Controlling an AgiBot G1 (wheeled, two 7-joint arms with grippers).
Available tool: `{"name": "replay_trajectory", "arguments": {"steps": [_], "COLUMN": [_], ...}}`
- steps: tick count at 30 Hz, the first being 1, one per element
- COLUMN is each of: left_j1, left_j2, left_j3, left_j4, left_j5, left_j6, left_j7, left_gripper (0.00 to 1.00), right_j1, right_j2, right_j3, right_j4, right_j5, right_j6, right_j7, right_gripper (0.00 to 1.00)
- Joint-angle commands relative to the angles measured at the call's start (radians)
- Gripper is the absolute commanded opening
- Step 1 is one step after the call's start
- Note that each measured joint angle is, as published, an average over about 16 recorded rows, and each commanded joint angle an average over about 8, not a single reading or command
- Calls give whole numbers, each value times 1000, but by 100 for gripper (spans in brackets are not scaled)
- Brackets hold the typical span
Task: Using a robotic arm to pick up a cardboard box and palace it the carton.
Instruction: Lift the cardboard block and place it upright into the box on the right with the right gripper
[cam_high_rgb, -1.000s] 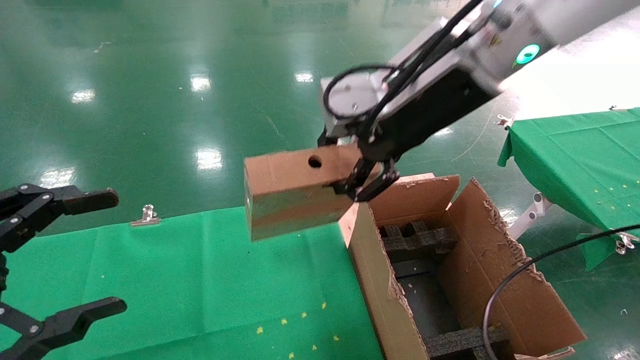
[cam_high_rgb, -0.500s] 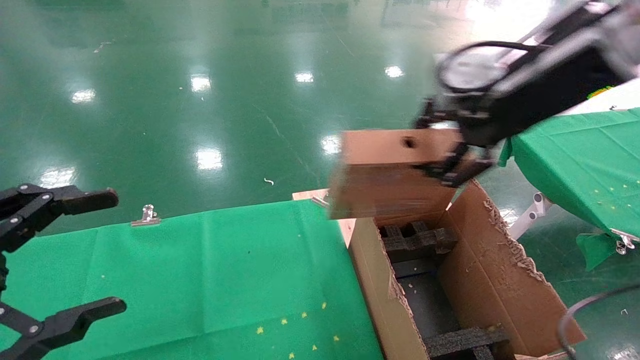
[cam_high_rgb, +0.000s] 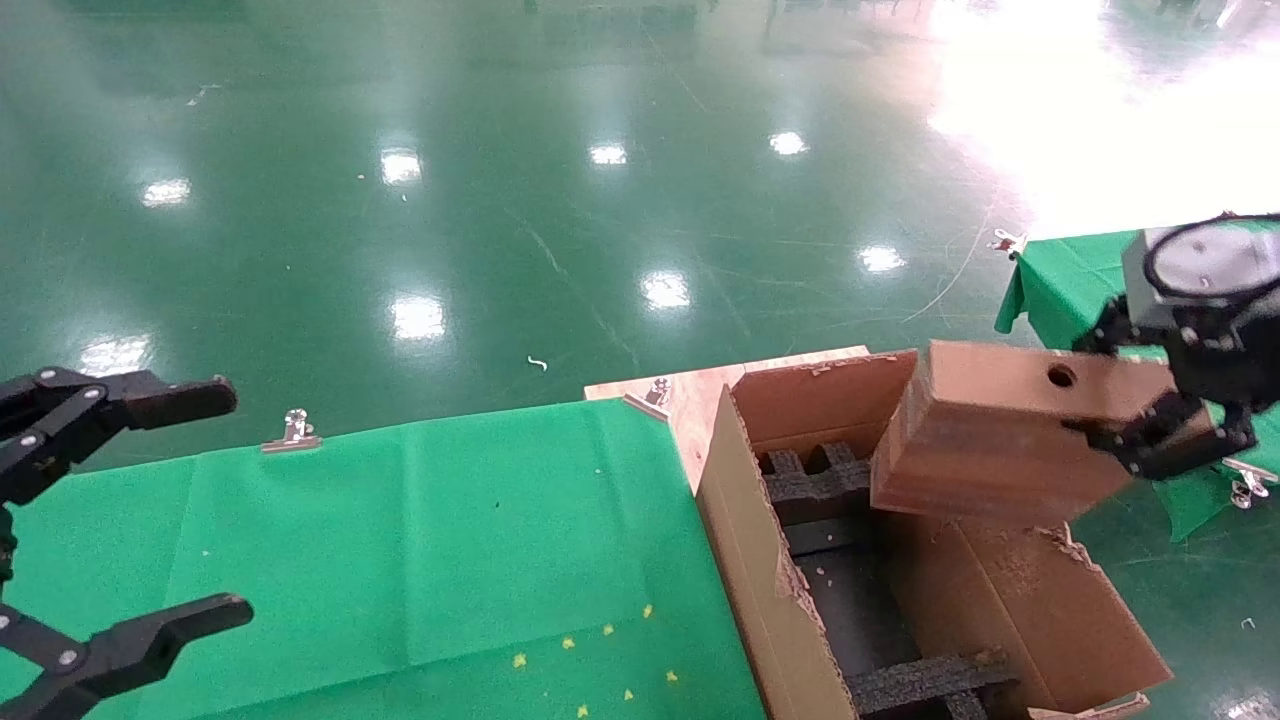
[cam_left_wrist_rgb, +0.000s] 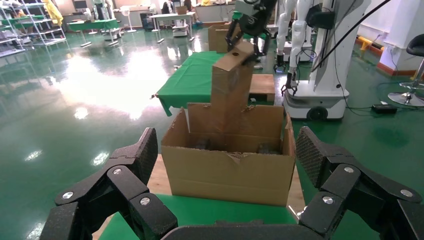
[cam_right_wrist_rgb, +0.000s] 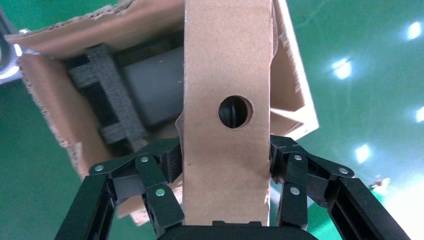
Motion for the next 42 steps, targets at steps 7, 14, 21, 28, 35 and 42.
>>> {"name": "replay_trajectory", "arguments": {"steps": [7, 14, 21, 28, 35, 42], "left_j1": [0, 0, 0, 0, 0, 0], "left_j2": [0, 0, 0, 0, 0, 0], "left_j3": [0, 0, 0, 0, 0, 0], "left_j4": [0, 0, 0, 0, 0, 0], "left_j5": [0, 0, 0, 0, 0, -1], "left_j6": [0, 0, 0, 0, 0, 0], "left_j7": [0, 0, 0, 0, 0, 0], "left_gripper": [100, 100, 100, 100, 100, 100], "right_j1": [40, 38, 12, 21, 24, -3], "right_j2": [47, 44, 75, 176, 238, 269], "right_j3": [-80, -79, -97, -128, -150, -160], "right_j4": [29, 29, 62, 250, 350, 357], "right_j5": [15, 16, 12, -91, -196, -177], "right_j6": [12, 16, 80, 173, 207, 251], "right_j7": [31, 33, 208, 619, 964, 1148], "right_gripper": [0, 0, 0, 0, 0, 0]}}
